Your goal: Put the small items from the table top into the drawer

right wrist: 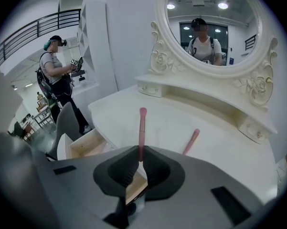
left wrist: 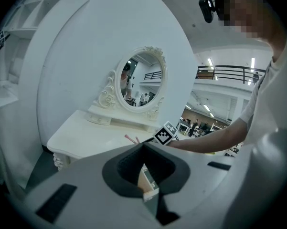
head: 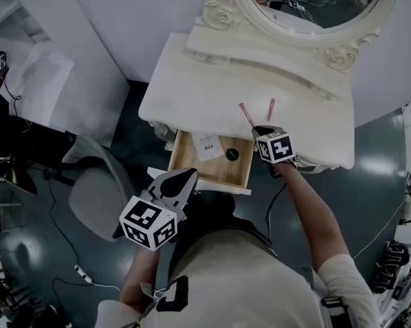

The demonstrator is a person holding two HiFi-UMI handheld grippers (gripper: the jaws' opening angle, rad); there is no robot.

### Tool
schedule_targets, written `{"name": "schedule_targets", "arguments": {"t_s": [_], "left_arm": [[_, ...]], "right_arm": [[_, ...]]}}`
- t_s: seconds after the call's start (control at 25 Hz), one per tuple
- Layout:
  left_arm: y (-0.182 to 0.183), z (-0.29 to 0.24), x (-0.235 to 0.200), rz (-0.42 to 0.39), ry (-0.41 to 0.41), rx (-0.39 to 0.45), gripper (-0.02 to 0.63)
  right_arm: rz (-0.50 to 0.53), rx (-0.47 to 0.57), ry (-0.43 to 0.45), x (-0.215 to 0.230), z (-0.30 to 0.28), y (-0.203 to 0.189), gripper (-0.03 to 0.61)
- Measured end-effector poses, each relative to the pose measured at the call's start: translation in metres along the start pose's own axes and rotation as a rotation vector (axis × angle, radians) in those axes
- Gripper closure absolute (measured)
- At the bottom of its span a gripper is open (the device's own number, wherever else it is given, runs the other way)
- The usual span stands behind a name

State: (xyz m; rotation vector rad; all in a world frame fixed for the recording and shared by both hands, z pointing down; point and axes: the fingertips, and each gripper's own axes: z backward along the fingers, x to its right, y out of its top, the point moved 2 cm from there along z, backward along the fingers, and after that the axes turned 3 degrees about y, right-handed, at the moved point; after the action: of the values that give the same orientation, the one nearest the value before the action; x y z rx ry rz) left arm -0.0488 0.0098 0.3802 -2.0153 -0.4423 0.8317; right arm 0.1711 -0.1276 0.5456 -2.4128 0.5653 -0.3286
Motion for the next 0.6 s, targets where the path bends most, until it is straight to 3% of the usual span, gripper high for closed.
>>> {"name": "schedule_targets", "arguments": {"t_s": [0.2,0.6], "left_arm": [[0.001,0.009,-0.004,-0.006,-0.008,0.011,0.558],[0.004,0.025,-0.012,-0.023,-0.034,0.021,0.558]], "right_arm": [[0.082,0.019,0.018,-0.018,0.006,0.006,0.531],[0.143,0.041,0.076,-0.064,0.013,0.010,0.531]]}}
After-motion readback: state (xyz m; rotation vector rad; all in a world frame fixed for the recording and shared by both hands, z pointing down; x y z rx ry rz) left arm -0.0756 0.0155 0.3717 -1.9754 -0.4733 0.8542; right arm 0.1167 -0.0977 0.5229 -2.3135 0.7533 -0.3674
